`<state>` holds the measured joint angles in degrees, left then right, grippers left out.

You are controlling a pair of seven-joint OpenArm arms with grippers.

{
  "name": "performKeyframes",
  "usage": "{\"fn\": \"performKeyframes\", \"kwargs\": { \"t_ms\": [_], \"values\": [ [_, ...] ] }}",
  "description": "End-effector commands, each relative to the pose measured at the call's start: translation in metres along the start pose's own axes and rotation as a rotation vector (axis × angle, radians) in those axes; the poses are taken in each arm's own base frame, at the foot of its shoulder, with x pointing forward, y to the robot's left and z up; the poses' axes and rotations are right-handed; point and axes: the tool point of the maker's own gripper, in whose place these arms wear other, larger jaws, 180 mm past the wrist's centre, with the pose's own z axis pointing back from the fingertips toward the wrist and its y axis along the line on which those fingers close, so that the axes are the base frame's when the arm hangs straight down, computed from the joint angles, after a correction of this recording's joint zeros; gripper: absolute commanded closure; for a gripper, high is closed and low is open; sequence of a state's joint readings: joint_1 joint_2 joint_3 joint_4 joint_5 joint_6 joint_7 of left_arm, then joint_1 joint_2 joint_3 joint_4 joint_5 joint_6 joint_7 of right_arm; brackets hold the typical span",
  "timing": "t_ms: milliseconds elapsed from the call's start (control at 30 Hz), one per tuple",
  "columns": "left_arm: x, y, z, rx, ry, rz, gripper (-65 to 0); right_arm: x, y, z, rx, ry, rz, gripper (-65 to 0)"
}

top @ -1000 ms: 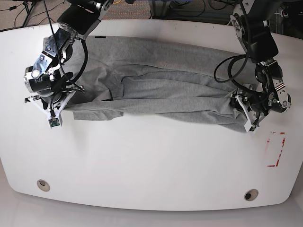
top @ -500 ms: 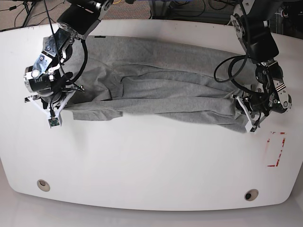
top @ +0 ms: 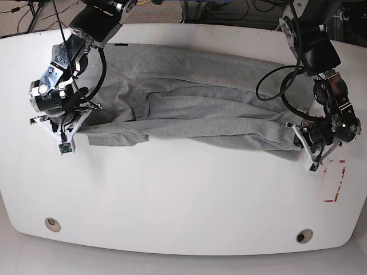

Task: Layout the t-shirt on the table in an organized manner, then fold the t-shirt properly
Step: 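Adjust the left gripper's hold on the bundle end while right holds, then lift the grey bundle with both grippers and stretch it taut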

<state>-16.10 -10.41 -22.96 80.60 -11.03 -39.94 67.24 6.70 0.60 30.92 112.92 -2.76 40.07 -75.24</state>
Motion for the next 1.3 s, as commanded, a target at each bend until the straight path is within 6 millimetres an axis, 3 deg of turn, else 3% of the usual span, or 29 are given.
{"fn": "performKeyframes", "kwargs": {
  "t_ms": [0,1267],
  "values": [
    [0.013,0.010,0.010,0.029,-0.031,-0.013,-2.2,0.014,-0.007,0.005,-0.022,-0.048,0.001,0.0],
    [0.011,0.036,0.033,0.106,-0.040,0.007,-0.3,0.015,-0.010,0.009,-0.036,-0.054,0.003,0.0]
  ]
}}
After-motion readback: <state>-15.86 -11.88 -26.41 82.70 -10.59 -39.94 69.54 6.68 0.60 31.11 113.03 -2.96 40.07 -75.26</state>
